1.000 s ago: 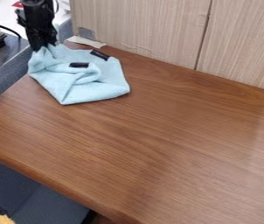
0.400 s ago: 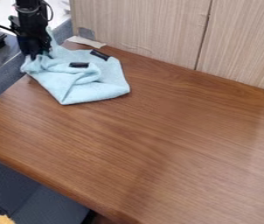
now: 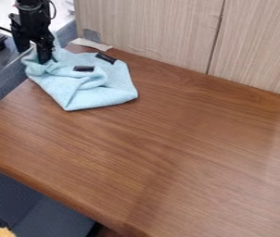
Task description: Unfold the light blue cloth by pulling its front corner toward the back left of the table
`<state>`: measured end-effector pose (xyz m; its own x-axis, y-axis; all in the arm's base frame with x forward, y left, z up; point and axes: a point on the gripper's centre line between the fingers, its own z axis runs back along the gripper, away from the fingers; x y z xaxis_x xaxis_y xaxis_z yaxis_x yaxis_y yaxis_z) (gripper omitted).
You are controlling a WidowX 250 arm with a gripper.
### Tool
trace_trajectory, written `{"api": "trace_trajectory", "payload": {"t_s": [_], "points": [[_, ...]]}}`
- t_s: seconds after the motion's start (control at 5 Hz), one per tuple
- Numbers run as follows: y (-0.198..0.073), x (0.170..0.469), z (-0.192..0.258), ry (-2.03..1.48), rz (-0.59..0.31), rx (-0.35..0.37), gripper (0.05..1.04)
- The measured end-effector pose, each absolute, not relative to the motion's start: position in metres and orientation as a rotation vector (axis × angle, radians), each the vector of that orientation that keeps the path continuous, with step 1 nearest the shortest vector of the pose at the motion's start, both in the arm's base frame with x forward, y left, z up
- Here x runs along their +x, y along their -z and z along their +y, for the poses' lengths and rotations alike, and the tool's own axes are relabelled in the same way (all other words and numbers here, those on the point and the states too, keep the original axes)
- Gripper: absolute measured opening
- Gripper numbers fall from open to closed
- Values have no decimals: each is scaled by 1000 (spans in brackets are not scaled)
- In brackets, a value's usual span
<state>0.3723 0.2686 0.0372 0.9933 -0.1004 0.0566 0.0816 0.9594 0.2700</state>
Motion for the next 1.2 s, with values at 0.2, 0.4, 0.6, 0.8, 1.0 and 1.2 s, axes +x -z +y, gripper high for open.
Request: {"api": "trace_trajectory", "payload": {"t_s": [0.2, 0.4, 0.6, 0.8, 1.0, 1.2], "points": [[-44, 379, 266, 101, -83, 278, 1006], [-43, 384, 260, 116, -86, 275, 1001], [-53, 384, 256, 132, -110, 269, 1001], [-76, 383, 252, 149, -159, 279, 1001], [-86, 378, 245, 181, -174, 265, 1001], [-91, 375, 241, 225, -189, 265, 1001]]}}
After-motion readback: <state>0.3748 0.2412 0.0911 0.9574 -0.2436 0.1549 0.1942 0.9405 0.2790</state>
